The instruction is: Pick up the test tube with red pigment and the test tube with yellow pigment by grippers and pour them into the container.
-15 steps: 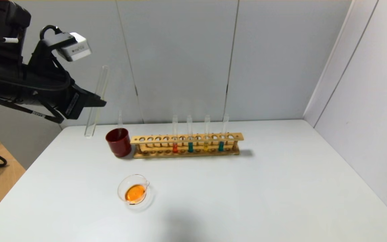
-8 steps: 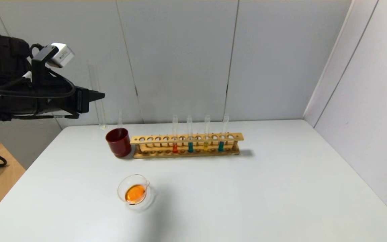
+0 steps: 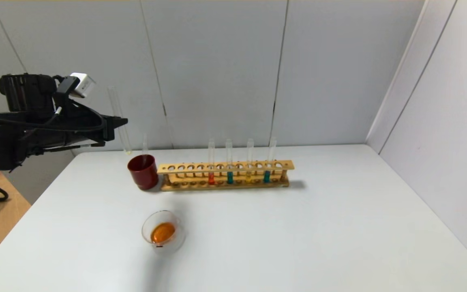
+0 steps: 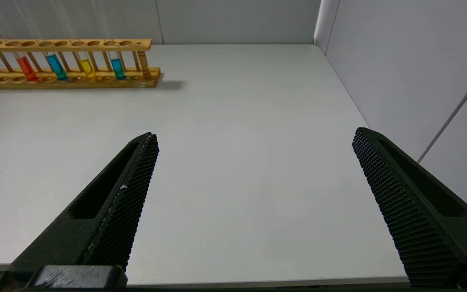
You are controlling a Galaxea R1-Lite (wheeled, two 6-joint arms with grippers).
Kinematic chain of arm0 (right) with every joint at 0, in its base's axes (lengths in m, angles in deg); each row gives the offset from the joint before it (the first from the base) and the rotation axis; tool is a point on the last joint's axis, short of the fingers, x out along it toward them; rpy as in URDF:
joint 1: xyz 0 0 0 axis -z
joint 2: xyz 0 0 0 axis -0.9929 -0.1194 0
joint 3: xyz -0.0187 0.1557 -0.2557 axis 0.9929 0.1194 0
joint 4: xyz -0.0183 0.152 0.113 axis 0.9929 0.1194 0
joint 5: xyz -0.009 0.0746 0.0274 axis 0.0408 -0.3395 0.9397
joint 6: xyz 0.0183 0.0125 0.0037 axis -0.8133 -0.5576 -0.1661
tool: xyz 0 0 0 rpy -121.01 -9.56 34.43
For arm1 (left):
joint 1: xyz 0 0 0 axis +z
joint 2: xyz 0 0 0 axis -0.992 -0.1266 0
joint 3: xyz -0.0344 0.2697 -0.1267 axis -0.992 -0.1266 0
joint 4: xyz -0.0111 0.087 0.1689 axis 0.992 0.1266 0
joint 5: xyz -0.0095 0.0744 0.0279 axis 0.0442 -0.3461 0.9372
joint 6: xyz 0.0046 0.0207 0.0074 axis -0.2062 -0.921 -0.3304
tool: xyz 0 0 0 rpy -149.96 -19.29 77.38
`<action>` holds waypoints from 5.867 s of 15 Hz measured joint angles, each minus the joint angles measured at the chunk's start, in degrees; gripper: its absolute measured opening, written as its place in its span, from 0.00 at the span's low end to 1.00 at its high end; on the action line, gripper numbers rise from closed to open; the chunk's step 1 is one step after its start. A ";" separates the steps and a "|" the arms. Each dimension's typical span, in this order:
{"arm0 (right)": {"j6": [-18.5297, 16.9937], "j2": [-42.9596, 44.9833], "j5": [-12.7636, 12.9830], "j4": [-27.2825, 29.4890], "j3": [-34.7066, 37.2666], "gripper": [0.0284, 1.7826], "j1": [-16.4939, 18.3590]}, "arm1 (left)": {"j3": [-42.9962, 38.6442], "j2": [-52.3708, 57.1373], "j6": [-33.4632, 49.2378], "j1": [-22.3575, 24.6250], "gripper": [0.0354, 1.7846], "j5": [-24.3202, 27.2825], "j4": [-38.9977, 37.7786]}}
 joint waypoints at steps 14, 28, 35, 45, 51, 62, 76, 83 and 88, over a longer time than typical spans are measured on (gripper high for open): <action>0.00 0.00 0.00 0.00 0.00 0.98 0.00 | 1.50 -15.19 0.83 0.63 0.15 -0.30 -13.29; 0.00 0.00 0.02 0.00 0.00 0.98 0.00 | -0.66 -20.59 0.50 1.74 0.45 -0.44 -21.42; 0.00 0.00 0.00 0.00 0.00 0.98 0.00 | -3.19 -15.45 0.52 1.77 0.96 -0.45 -23.15; 0.00 0.00 0.00 0.00 0.00 0.98 0.00 | -9.12 20.64 -2.39 0.85 0.98 -0.61 -5.49; 0.02 0.00 0.02 0.00 0.00 0.98 0.00 | -16.07 42.03 -2.60 0.50 0.98 -4.78 9.84; 0.00 0.00 0.00 0.00 0.00 0.98 0.00 | -47.02 81.45 -2.21 0.33 0.98 -19.25 10.58; 0.00 0.00 0.00 0.00 0.00 0.98 0.00 | -63.95 104.01 -3.83 -3.77 0.98 -25.62 17.55; 0.00 0.00 0.00 0.00 0.00 0.98 0.00 | -64.02 104.06 -0.61 -3.69 0.98 -21.72 27.05; -0.01 0.00 0.00 0.02 0.00 0.98 0.00 | -64.05 104.07 0.59 -3.77 0.98 -21.50 26.97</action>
